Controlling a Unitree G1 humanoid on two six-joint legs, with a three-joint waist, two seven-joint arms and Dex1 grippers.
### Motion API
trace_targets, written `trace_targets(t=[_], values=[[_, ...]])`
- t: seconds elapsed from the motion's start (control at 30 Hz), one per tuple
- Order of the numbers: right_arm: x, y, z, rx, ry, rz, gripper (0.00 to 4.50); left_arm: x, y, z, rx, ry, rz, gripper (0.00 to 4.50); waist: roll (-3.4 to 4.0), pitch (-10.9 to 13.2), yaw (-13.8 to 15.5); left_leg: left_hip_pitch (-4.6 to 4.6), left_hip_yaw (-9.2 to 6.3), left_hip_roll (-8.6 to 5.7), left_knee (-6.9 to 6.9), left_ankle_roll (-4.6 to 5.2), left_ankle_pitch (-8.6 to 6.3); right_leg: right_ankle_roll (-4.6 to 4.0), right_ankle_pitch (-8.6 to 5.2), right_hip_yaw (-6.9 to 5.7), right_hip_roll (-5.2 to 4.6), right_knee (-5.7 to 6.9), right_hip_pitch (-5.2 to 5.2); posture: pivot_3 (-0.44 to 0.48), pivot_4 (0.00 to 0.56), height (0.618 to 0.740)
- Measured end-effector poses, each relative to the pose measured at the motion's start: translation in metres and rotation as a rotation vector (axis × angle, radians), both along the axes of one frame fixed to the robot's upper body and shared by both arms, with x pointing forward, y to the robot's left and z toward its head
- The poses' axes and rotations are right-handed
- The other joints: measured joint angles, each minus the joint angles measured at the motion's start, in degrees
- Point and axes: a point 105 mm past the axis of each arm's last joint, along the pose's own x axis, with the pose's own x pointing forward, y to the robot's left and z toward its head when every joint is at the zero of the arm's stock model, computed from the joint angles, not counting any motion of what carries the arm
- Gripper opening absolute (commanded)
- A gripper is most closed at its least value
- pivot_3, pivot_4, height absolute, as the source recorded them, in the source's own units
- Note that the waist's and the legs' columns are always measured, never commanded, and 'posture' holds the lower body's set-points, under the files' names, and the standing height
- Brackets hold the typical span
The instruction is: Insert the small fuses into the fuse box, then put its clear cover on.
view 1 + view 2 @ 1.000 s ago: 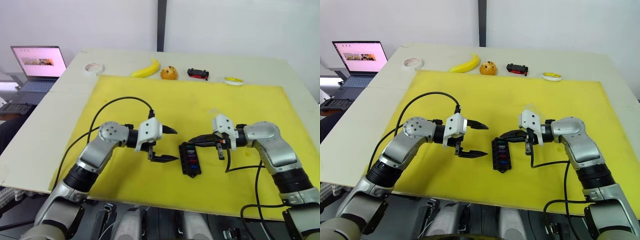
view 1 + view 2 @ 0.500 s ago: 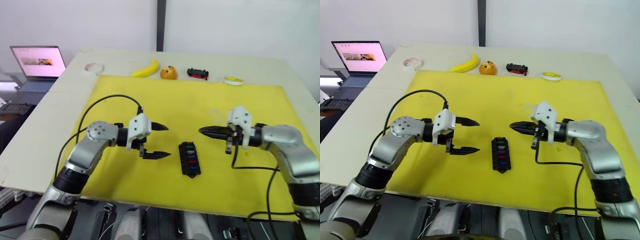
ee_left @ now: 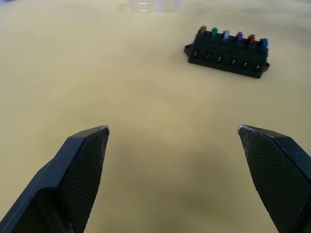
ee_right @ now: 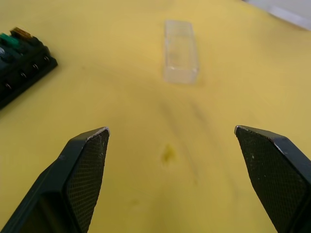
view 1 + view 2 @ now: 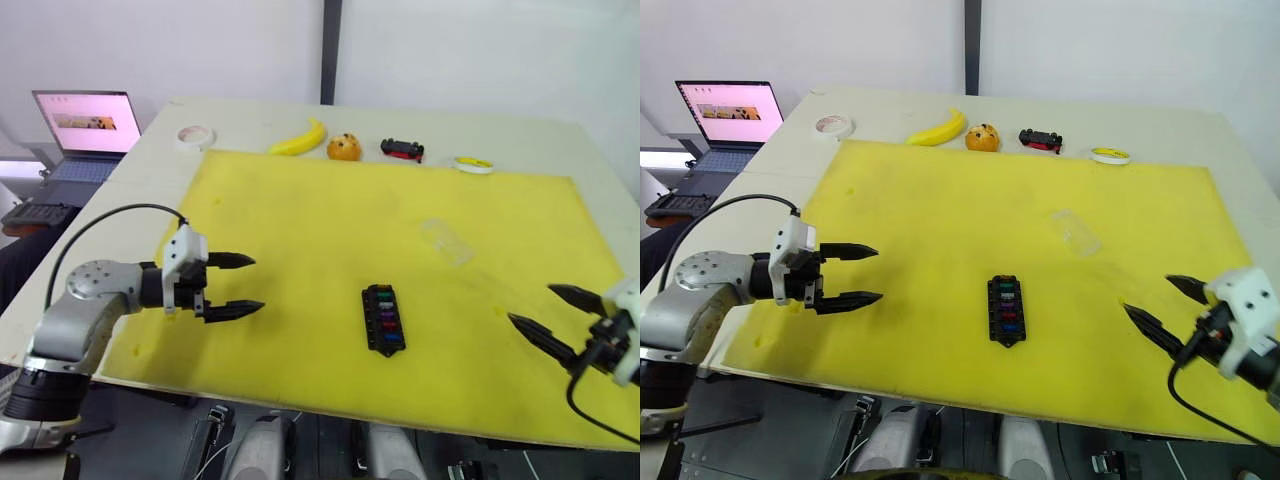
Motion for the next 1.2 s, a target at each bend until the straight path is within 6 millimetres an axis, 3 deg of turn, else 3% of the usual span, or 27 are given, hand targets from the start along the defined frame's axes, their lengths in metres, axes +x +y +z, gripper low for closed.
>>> trace_targets(t=[0.17,0.3,0.5,0.63,0.8,1.0,1.2], values=[[-0.001,0.001,0.004,0.005,-0.03,-0.036,4.44,-0.001,-0.021,0.011,0.001,-0.04,-0.134,4.5,0.01,0.0,-0.18,0.59,0.04,0.02,-0.11,0.08,-0.07,-0.01,-0.05,0.01,0.01,-0.11,0.54,0.0,0.15,0.74],[0.01,0.01,0.004,0.027,-0.041,-0.018,4.44,-0.007,-0.047,0.017,-0.011,-0.055,-0.276,4.5,0.01,0.01,-0.25,0.59,0.05,0.02,-0.1,0.08,-0.07,-0.01,-0.05,0.01,0.02,-0.11,0.54,0.0,0.15,0.74],[0.056,0.042,0.003,0.084,-0.058,0.072,4.44,-0.018,-0.096,0.042,-0.052,-0.12,-0.55,4.5,-0.03,0.04,-0.25,0.55,0.06,0.0,-0.05,0.09,-0.07,-0.01,-0.05,0.01,0.14,-0.1,0.52,0.0,0.15,0.74],[0.087,0.055,0.0,0.123,-0.053,0.076,4.44,-0.015,-0.116,0.054,-0.075,-0.147,-0.643,4.5,-0.03,0.03,-0.27,0.56,0.07,0.0,-0.05,0.1,-0.07,0.04,-0.09,0.02,0.26,-0.09,0.53,0.0,0.15,0.74],[0.111,0.055,-0.017,0.125,-0.008,0.034,4.44,-0.002,-0.129,0.059,-0.095,-0.184,-0.631,4.5,-0.03,0.04,-0.16,0.53,0.07,0.0,-0.05,0.11,-0.07,0.05,-0.09,0.02,0.3,-0.09,0.5,0.0,0.15,0.74],[0.126,0.051,-0.027,0.114,0.002,-0.013,4.44,0.027,-0.138,0.056,-0.081,-0.212,-0.448,4.5,-0.03,0.04,-0.14,0.53,0.08,0.0,-0.05,0.12,-0.08,0.06,-0.09,0.04,0.31,-0.06,0.48,0.0,0.15,0.74],[0.14,0.047,-0.029,0.121,-0.01,-0.052,4.44,0.032,-0.143,0.054,-0.078,-0.231,-0.406,4.5,-0.02,0.04,-0.35,0.53,0.08,0.03,-0.05,0.12,-0.08,0.06,-0.09,0.06,0.34,-0.04,0.46,0.0,0.15,0.74]])
